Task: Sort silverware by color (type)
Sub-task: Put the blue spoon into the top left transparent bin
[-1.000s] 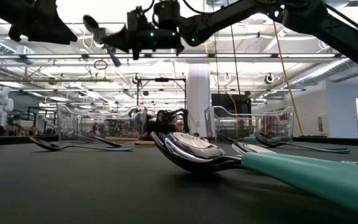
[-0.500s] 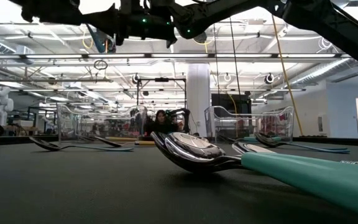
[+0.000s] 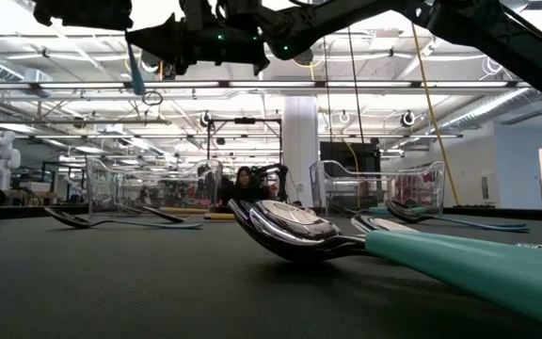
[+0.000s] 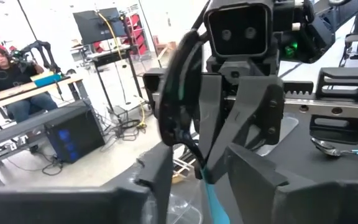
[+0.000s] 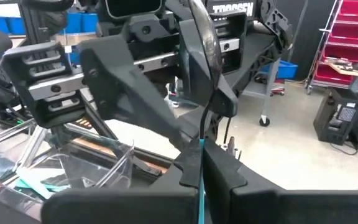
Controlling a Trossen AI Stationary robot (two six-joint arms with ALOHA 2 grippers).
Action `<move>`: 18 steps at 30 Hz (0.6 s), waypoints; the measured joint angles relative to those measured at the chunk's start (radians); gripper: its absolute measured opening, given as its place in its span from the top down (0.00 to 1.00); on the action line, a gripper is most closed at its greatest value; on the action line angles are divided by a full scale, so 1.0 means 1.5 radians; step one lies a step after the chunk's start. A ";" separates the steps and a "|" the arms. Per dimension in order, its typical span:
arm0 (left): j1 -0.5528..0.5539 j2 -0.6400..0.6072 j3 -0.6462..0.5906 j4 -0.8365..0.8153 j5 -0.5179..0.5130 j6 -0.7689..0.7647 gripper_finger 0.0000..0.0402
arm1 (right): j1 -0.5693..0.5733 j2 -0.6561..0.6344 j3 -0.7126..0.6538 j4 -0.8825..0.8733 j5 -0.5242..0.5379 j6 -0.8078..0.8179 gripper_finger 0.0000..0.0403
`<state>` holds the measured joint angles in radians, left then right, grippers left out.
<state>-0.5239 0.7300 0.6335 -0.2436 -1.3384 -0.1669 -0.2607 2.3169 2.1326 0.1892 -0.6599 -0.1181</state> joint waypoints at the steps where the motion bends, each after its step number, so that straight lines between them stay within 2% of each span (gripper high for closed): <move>1: 0.000 0.000 0.000 0.000 -0.001 0.000 0.68 | 0.000 0.000 0.000 0.000 0.000 -0.001 1.00; 9: 0.000 0.000 0.000 0.001 0.002 -0.002 0.97 | 0.009 0.000 0.000 -0.005 0.003 -0.031 1.00; 15: 0.000 0.001 0.000 0.001 0.003 -0.002 0.99 | 0.018 0.000 0.000 -0.042 0.016 -0.057 1.00; 18: 0.001 -0.001 0.002 0.003 -0.009 0.006 1.00 | 0.020 0.000 0.000 -0.067 0.056 -0.035 0.99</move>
<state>-0.5220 0.7282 0.6358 -0.2392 -1.3519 -0.1575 -0.2307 2.3169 2.1320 0.0881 -0.5754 -0.1705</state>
